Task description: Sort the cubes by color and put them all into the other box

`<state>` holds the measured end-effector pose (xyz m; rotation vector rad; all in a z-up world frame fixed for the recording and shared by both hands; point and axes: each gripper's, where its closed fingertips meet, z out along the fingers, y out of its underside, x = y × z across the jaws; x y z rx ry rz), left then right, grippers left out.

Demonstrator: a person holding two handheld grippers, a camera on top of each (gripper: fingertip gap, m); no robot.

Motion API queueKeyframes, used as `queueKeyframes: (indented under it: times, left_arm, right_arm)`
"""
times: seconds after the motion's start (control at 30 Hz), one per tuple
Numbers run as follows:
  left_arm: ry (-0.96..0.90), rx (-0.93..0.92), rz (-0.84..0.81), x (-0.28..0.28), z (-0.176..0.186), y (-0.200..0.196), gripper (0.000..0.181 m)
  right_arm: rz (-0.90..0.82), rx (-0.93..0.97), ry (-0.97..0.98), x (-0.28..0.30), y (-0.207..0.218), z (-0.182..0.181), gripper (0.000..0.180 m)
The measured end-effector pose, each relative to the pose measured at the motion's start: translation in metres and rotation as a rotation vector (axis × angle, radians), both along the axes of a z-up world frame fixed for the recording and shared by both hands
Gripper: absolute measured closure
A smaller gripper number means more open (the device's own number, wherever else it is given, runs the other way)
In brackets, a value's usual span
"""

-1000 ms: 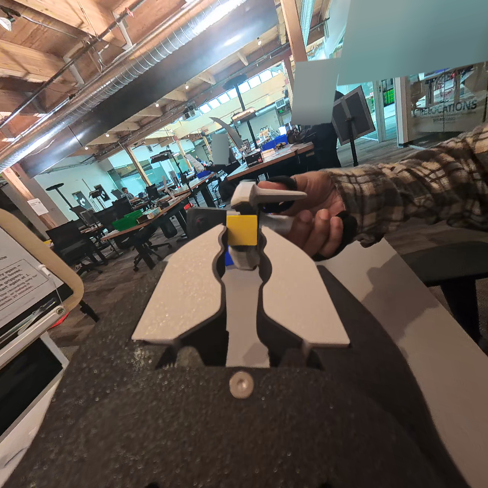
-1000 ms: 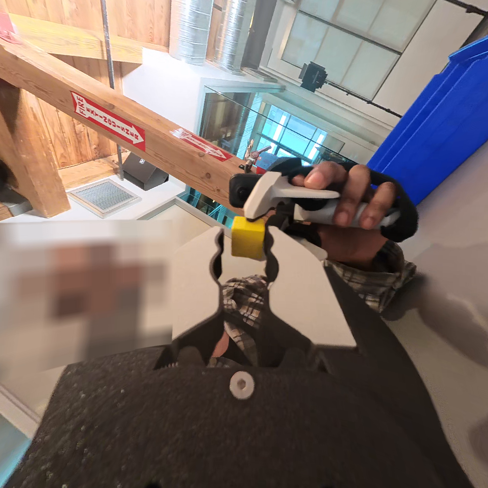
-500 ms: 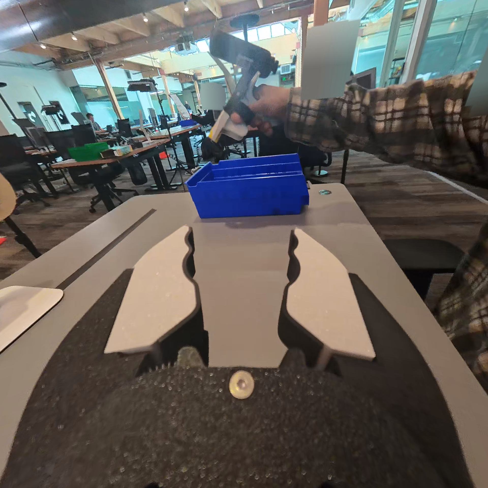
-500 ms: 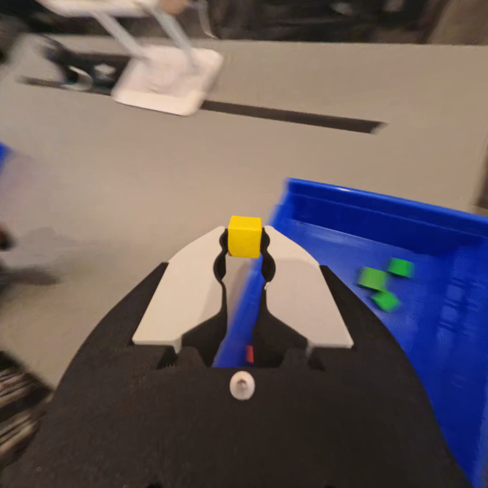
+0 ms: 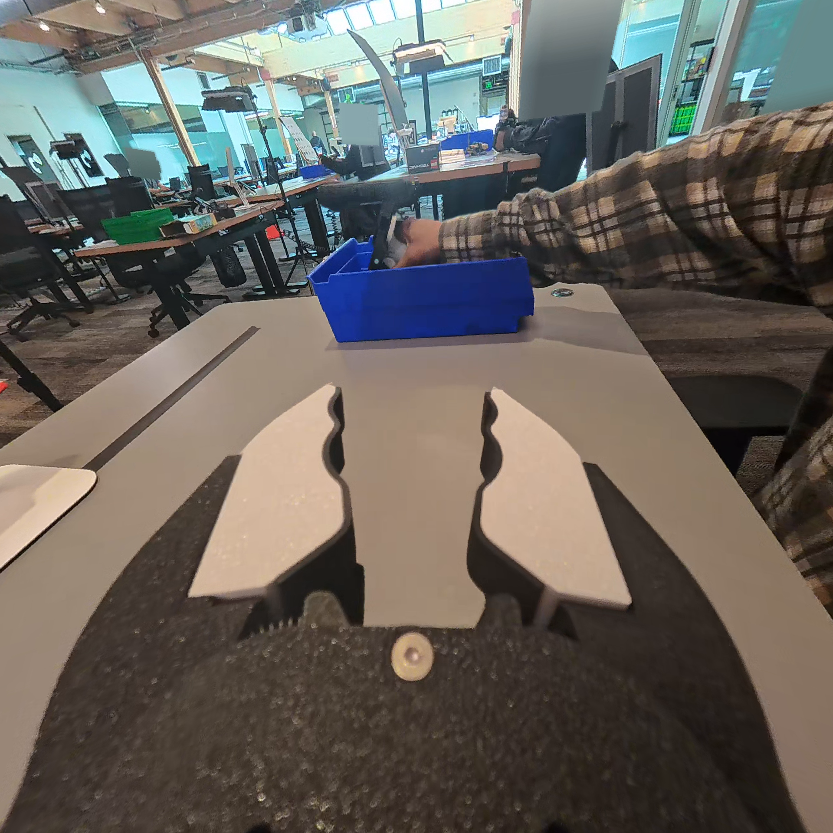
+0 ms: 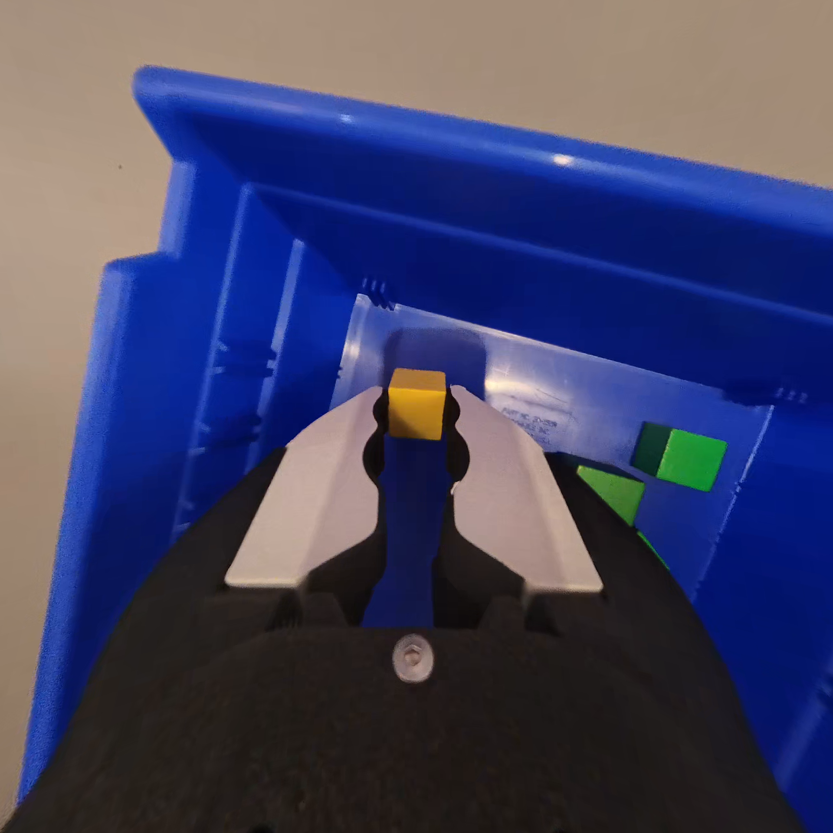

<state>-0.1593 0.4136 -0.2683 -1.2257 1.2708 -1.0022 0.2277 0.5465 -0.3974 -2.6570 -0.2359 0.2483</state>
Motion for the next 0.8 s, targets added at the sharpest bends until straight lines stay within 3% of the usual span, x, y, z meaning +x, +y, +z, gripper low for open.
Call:
queueKeyframes:
  times: [0.1, 0.2, 0.33, 0.43, 0.5, 0.63, 0.8]
  left_arm:
    - [0.009, 0.006, 0.004, 0.000, -0.001, 0.001, 0.123]
    - [0.009, 0.000, 0.017, -0.001, -0.001, 0.003, 0.123]
    - [0.010, -0.017, 0.031, -0.002, -0.001, 0.006, 0.122]
    - [0.020, -0.010, 0.053, -0.004, -0.001, 0.010, 0.122]
    - [0.023, -0.006, 0.083, -0.007, 0.002, 0.015, 0.122]
    - [0.014, -0.022, 0.171, -0.027, 0.016, 0.022, 0.121]
    - [0.085, 0.021, 0.358, -0.095, 0.039, 0.030, 0.120]
  right_arm:
    - [0.000, 0.000, -0.017, 0.003, 0.002, -0.001, 0.140]
    - [-0.001, 0.019, -0.046, 0.014, -0.002, 0.027, 0.133]
    - [0.002, 0.214, -0.077, 0.018, -0.008, 0.136, 0.136]
    - [0.089, 0.370, -0.095, -0.018, -0.024, 0.218, 0.137]
    - [0.176, 0.465, -0.089, -0.058, -0.038, 0.252, 0.136]
    - [0.405, 0.585, 0.062, -0.167, -0.070, 0.250, 0.123]
    - [0.659, 0.631, 0.410, -0.300, -0.105, 0.185, 0.110]
